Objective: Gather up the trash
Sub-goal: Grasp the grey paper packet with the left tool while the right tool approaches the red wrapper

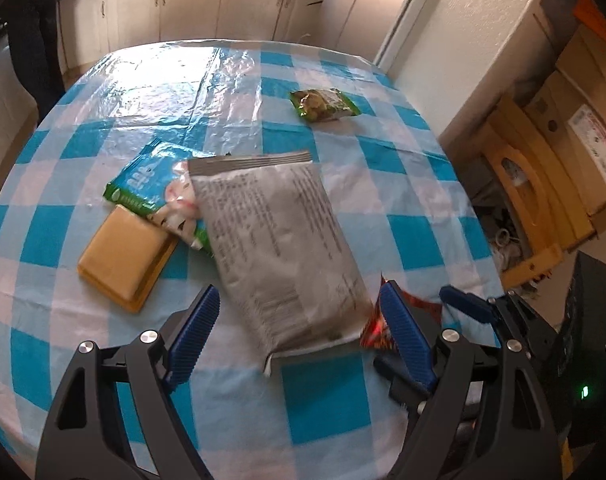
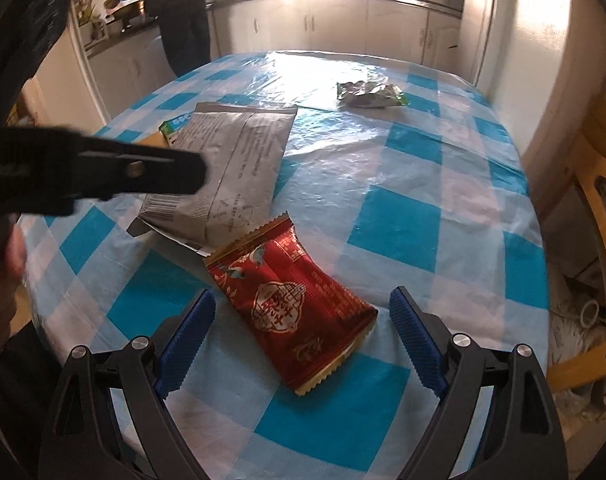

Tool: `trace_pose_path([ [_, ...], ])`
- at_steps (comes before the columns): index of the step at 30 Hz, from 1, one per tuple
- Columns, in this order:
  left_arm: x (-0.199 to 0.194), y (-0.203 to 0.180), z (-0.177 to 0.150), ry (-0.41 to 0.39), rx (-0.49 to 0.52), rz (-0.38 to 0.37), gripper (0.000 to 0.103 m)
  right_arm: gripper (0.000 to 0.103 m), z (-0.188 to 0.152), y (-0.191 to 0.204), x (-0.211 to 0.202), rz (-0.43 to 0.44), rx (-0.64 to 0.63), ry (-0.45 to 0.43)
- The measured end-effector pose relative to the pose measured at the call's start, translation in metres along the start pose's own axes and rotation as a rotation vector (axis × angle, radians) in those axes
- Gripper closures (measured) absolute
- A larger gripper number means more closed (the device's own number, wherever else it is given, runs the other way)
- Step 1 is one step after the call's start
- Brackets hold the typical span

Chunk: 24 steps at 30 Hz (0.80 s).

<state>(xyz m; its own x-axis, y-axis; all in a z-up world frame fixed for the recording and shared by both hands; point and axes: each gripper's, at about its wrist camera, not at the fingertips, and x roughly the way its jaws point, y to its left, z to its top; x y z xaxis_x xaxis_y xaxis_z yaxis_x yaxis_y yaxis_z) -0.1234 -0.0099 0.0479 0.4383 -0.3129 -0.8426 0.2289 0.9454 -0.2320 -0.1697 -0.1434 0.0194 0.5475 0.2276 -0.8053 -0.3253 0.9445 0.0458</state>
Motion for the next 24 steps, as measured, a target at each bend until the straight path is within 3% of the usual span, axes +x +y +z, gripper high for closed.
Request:
trace_pose_path([
  [6, 0.017, -0.011, 0.009, 0.006, -0.003, 0.058, 0.020, 0.015, -0.002, -0.005, -0.002, 0.035, -0.015, -0.015],
  [10, 0.026, -0.018, 0.014, -0.010, 0.026, 0.116, 0.020, 0.034, -0.004, -0.010, -0.006, 0.009, -0.018, -0.025],
  [13, 0.036, -0.022, 0.015, -0.001, 0.046, 0.141, 0.020, 0.038, -0.004, -0.017, -0.008, 0.022, 0.009, -0.027],
  [24, 0.053, -0.034, 0.017, -0.017, 0.151, 0.200, 0.020, 0.040, -0.013, -0.044, -0.019, -0.026, 0.173, -0.061],
])
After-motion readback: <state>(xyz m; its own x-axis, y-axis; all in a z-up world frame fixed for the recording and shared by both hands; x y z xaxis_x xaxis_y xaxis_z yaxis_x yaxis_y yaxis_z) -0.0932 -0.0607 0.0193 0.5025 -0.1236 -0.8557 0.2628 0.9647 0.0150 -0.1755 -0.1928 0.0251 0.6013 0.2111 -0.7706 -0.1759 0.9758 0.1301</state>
